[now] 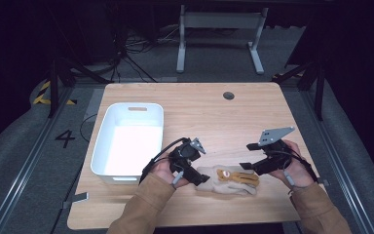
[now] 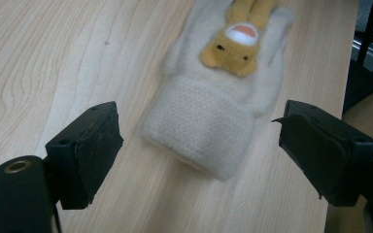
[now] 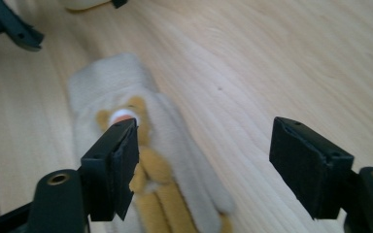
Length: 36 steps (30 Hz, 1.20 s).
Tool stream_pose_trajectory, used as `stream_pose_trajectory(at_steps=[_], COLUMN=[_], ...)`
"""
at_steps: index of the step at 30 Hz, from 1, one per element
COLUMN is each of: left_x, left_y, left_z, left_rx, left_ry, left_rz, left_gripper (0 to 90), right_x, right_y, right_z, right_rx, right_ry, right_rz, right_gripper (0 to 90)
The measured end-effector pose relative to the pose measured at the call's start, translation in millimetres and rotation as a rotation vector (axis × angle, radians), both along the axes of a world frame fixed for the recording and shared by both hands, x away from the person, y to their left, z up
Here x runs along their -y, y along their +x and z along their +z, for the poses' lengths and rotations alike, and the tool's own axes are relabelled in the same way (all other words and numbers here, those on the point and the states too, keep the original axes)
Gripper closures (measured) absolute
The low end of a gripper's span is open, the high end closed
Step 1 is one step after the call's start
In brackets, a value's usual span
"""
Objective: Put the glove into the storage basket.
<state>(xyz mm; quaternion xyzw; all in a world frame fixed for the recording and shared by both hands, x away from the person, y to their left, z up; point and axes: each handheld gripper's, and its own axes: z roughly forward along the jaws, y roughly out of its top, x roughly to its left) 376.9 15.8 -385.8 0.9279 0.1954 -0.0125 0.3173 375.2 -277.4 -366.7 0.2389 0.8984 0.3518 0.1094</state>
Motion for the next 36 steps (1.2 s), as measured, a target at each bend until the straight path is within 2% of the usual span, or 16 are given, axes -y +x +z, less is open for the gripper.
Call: stream_pose_trajectory(at_steps=[3,5,6,8,13,19,23,25,27,31,33,36], left_x=[3.0,6.8,6.8,8.6,11.2,17.3,17.6,17.0,16.6,16.9,17.2,17.5], left_y=[0.3,-0.1,-0.1,0.9,3.7,4.7,7.6,9.2,9.5,9.8,9.7,10.0], left_z=[0.5,0.8,0.8,0.2,-2.6,-3.9,-3.3,-3.9,-4.0,-4.8,-5.3,-6.4], left_rx=[0.004,0.017,0.017,0.021,0.011,0.017,0.018,0.022,0.025,0.022,0.02,0.016], left_ry=[-0.023,-0.014,-0.014,-0.009,0.014,0.043,0.059,0.053,0.048,0.046,0.046,0.048], left_rz=[-0.05,-0.047,-0.047,-0.04,-0.025,-0.006,0.021,0.037,0.041,0.033,0.03,0.031], left_gripper=[16.2,16.8,18.3,18.8,22.0,25.6,25.4,25.3,25.6,26.0,26.1,26.0], right_x=[11.9,20.2,20.2,31.3,48.0,62.8,70.4,73.0,75.4,79.6,82.8,88.9], right_y=[0.8,1.2,1.2,1.5,2.2,1.5,1.9,2.7,3.4,4.4,5.3,7.1], right_z=[2.3,3.1,3.1,4.4,5.8,3.7,0.7,-1.0,-2.6,-6.0,-7.3,-10.3], right_rx=[0.008,0.004,0.004,0.002,-0.024,0.015,0.004,0.0,-0.006,0.02,0.015,0.012], right_ry=[0.015,0.02,0.02,0.032,0.07,0.036,0.033,0.029,0.034,0.048,0.059,0.06], right_rz=[-0.053,-0.087,-0.087,-0.125,-0.157,-0.212,-0.25,-0.263,-0.265,-0.284,-0.294,-0.335], right_gripper=[24.5,26.5,26.5,33.6,44.7,48.1,48.4,48.7,49.9,50.2,50.9,48.7])
